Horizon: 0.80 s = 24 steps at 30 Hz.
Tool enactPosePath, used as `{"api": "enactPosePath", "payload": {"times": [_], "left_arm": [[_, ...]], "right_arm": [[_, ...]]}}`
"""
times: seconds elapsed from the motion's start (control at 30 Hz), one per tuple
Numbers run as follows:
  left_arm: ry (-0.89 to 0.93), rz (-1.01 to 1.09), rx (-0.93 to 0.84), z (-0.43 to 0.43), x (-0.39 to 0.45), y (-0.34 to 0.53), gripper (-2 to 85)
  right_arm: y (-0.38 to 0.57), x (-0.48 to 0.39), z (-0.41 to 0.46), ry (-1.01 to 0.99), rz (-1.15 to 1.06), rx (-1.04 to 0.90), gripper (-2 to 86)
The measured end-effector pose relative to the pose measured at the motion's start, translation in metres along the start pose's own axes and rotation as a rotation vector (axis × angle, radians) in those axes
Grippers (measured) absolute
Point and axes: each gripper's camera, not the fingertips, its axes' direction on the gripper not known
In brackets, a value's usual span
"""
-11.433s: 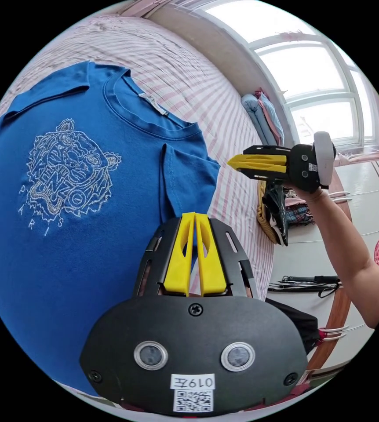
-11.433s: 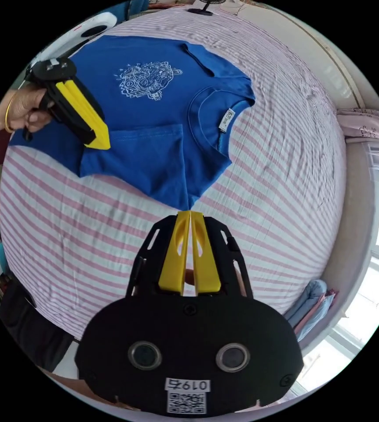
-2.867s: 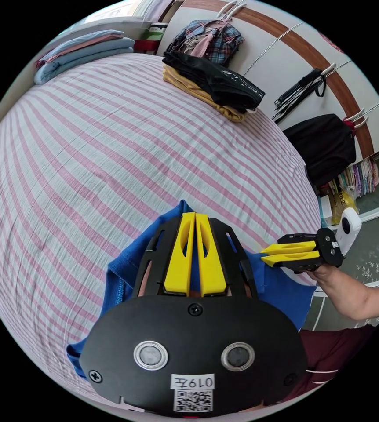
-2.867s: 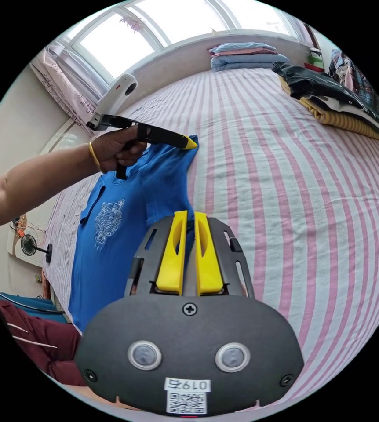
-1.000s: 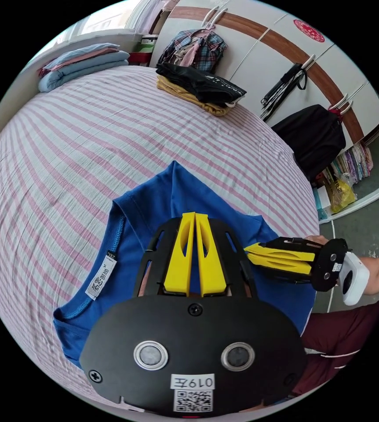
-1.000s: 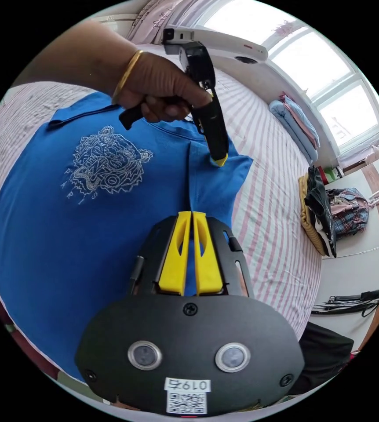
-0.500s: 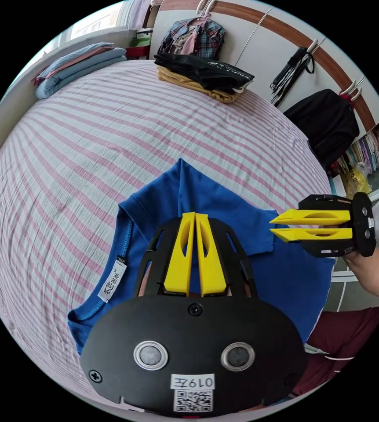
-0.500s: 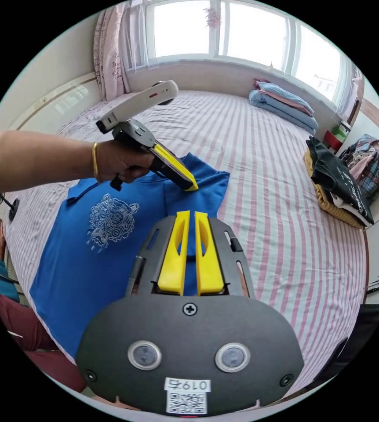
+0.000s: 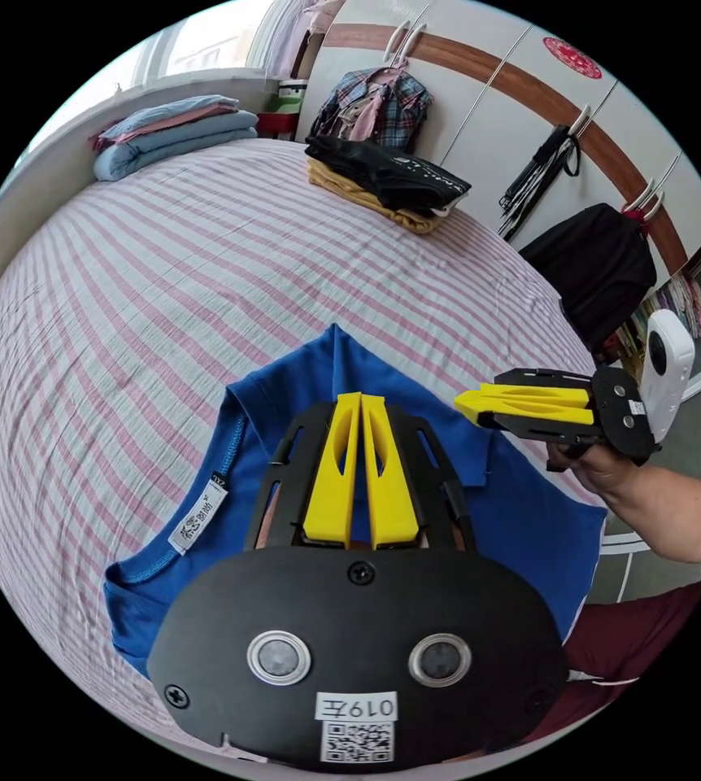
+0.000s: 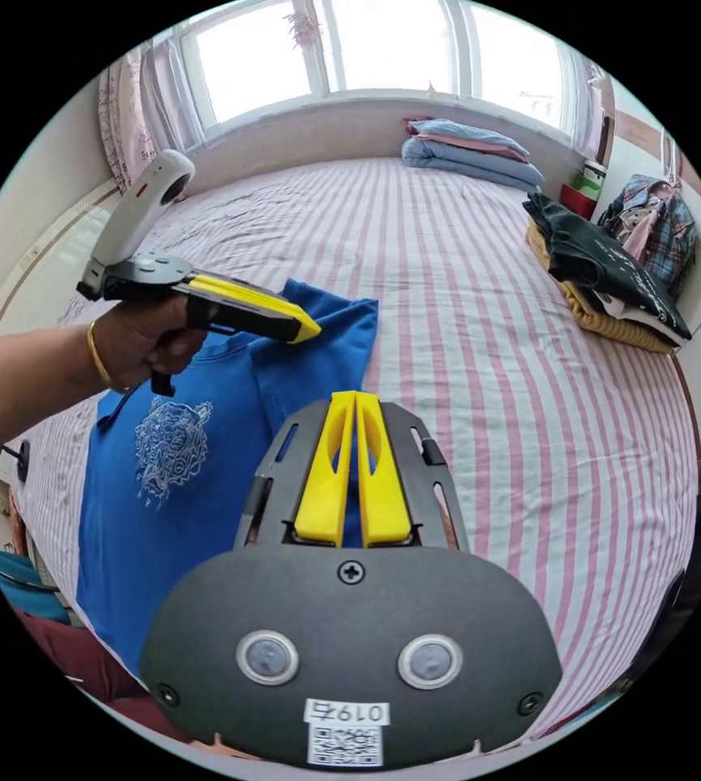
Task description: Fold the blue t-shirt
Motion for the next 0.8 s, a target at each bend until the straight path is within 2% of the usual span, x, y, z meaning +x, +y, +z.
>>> {"api": "enactPosePath", "payload": {"times": [0.3, 0.43, 0.53, 0.63, 0.73, 0.8], "left_arm": [[-0.046, -0.049, -0.035, 0.027, 0.020, 0.109, 0.7], [-0.031, -0.148, 0.047, 0.020, 0.025, 0.163, 0.8], [0.025, -0.269, 0.142, 0.003, 0.044, 0.231, 0.8], [-0.119, -0.310, 0.125, -0.012, 0.076, 0.313, 0.8], [-0.363, -0.337, 0.086, -0.028, 0.095, 0.396, 0.7], [-0.435, -0.459, 0.104, -0.041, 0.083, 0.455, 0.7]], "right_arm": [[0.005, 0.013, 0.027, 0.047, -0.067, -0.104, -0.7], [0.022, 0.014, -0.010, -0.002, -0.028, 0.014, -0.9], [0.048, 0.001, -0.038, -0.122, 0.005, 0.078, -0.9], [0.077, -0.031, -0.047, -0.219, -0.031, 0.017, -0.9], [0.094, -0.071, -0.042, -0.292, -0.117, -0.047, -0.8], [0.096, -0.090, -0.033, -0.332, -0.137, -0.048, -0.7]]}}
